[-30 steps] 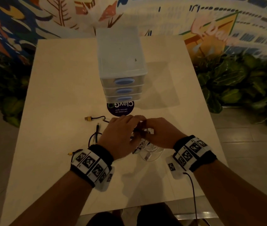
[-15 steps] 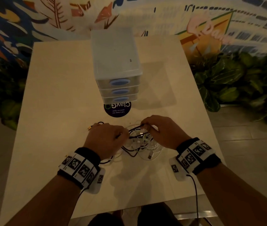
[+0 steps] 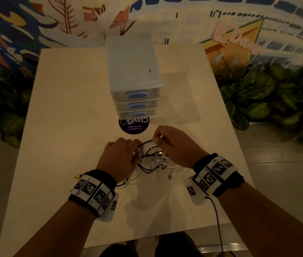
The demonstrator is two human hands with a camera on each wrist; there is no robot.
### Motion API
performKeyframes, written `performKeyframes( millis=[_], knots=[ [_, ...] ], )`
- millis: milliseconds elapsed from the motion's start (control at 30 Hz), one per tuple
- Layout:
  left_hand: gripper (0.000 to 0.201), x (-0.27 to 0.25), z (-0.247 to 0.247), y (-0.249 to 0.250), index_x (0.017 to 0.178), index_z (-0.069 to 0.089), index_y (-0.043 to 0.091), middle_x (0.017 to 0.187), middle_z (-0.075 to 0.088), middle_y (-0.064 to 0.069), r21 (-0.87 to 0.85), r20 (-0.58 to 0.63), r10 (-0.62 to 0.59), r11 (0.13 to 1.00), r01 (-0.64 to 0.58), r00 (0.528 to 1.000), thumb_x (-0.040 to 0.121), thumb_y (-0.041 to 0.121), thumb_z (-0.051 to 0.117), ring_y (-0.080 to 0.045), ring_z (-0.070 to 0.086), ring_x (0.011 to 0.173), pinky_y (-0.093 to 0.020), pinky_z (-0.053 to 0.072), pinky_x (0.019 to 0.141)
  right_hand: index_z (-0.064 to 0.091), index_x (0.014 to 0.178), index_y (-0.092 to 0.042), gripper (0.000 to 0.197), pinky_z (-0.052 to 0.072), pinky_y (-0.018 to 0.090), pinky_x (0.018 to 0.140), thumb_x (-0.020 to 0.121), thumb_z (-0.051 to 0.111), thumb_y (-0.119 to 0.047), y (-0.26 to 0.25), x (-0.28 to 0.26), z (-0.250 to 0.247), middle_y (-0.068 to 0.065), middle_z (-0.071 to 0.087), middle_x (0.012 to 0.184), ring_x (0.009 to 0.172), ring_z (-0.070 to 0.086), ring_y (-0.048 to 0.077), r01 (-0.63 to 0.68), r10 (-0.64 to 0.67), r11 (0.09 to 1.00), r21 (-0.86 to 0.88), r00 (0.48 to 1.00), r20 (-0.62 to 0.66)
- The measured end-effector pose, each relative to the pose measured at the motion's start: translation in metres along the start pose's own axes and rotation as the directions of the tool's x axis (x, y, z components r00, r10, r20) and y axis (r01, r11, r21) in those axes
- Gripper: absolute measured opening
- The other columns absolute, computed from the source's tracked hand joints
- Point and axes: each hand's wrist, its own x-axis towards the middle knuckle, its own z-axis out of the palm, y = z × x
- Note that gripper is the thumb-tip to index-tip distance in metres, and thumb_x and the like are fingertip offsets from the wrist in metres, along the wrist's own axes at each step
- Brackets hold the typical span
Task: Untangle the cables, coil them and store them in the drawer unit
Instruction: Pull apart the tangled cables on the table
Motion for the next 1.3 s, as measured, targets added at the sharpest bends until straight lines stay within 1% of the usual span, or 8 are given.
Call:
performKeyframes(
  millis=[133, 333, 433, 533, 767, 933, 1100, 1300],
  knots=[
    [0.026, 0.001, 0.007, -0.015, 0.121, 0.063, 0.028, 0.11, 0.068, 0.005, -0.047, -0.037, -0.131, 0.99, 0.13, 0.991, 0.103, 0.038, 0.046, -0.024, 0.058, 0.109, -0.041, 0.043, 0.091, 0.048, 0.081, -0.026, 0.026, 0.038, 0.021, 0.07, 0.105, 0.043, -0.02, 0.017, -0.003, -0.015, -0.012, 0.049, 0.074, 0.071, 0.045, 0.006, -0.014, 0.03, 0.977, 0.215, 0.997, -0.072],
    [0.059, -0.003, 0.003, -0.02, 0.112, 0.069, 0.025, 0.095, 0.071, 0.002, -0.154, -0.123, -0.112, 0.984, 0.093, 0.986, 0.097, 0.059, 0.024, -0.024, 0.061, 0.095, -0.04, 0.049, 0.083, 0.04, 0.073, -0.016, 0.045, 0.037, 0.039, 0.068, 0.105, 0.038, -0.048, 0.017, 0.001, -0.019, 0.002, 0.04, 0.067, 0.064, 0.039, 0.015, -0.121, 0.144, 0.977, 0.176, 0.983, -0.118],
    [0.052, -0.005, -0.013, -0.005, 0.109, 0.074, 0.028, 0.094, 0.072, 0.008, -0.398, -0.235, -0.153, 0.916, 0.049, 0.96, 0.1, 0.064, 0.038, 0.0, 0.057, 0.074, -0.014, 0.042, 0.067, 0.05, 0.084, -0.005, 0.073, 0.042, 0.039, 0.072, 0.092, 0.034, -0.076, 0.012, 0.001, -0.017, 0.015, 0.049, 0.077, 0.07, 0.045, 0.012, -0.093, 0.123, 0.963, 0.253, 0.986, -0.108],
    [0.032, -0.009, -0.027, 0.008, 0.104, 0.075, 0.032, 0.086, 0.073, 0.017, -0.581, -0.362, -0.266, 0.814, 0.008, 0.893, 0.094, 0.052, 0.052, 0.008, 0.062, 0.073, -0.008, 0.039, 0.059, 0.065, 0.088, -0.024, 0.077, 0.047, 0.037, 0.09, 0.082, 0.029, -0.091, 0.023, -0.002, -0.013, 0.005, 0.066, 0.09, 0.087, 0.06, 0.015, -0.08, 0.162, 0.882, 0.464, 0.977, -0.14],
    [0.006, -0.017, -0.019, 0.0, 0.091, 0.074, 0.042, 0.083, 0.074, 0.026, -0.667, -0.359, -0.305, 0.745, -0.014, 0.882, 0.085, 0.039, 0.075, 0.004, 0.07, 0.079, -0.016, 0.055, 0.073, 0.068, 0.115, -0.026, 0.019, 0.048, 0.043, 0.097, 0.099, 0.061, -0.035, 0.051, -0.013, -0.007, -0.009, 0.064, 0.109, 0.106, 0.06, 0.008, 0.021, -0.008, 0.997, 0.07, 0.982, -0.188],
    [0.031, -0.017, -0.008, -0.007, 0.1, 0.078, 0.032, 0.09, 0.076, 0.015, -0.339, -0.332, -0.047, 0.938, -0.073, 0.942, 0.091, 0.057, 0.062, -0.004, 0.069, 0.076, -0.026, 0.058, 0.066, 0.041, 0.149, -0.035, 0.08, 0.033, 0.035, 0.112, 0.076, 0.074, -0.036, 0.011, -0.012, -0.022, -0.011, 0.055, 0.137, 0.128, 0.048, 0.011, 0.164, -0.185, 0.973, -0.16, 0.974, -0.129],
    [0.031, -0.008, -0.011, -0.006, 0.107, 0.069, 0.034, 0.095, 0.072, 0.013, -0.232, -0.295, -0.074, 0.973, 0.004, 0.953, 0.097, 0.052, 0.045, -0.008, 0.064, 0.066, -0.026, 0.05, 0.06, 0.068, 0.096, -0.034, 0.028, 0.048, 0.028, 0.067, 0.088, 0.064, -0.06, -0.031, -0.001, -0.016, -0.013, 0.061, 0.07, 0.066, 0.056, 0.005, 0.087, -0.064, 0.969, -0.232, 0.993, 0.104],
    [0.04, -0.006, -0.011, -0.011, 0.1, 0.063, 0.036, 0.072, 0.063, 0.013, -0.135, -0.034, -0.019, 0.991, 0.015, 0.999, 0.097, 0.067, 0.038, -0.005, 0.055, 0.061, -0.026, 0.042, 0.054, 0.07, 0.079, -0.026, 0.036, 0.036, 0.022, 0.054, 0.103, 0.052, -0.045, -0.021, 0.007, -0.031, -0.011, 0.052, 0.056, 0.048, 0.043, 0.008, 0.045, -0.046, 0.994, 0.098, 0.999, 0.009]
  ],
)
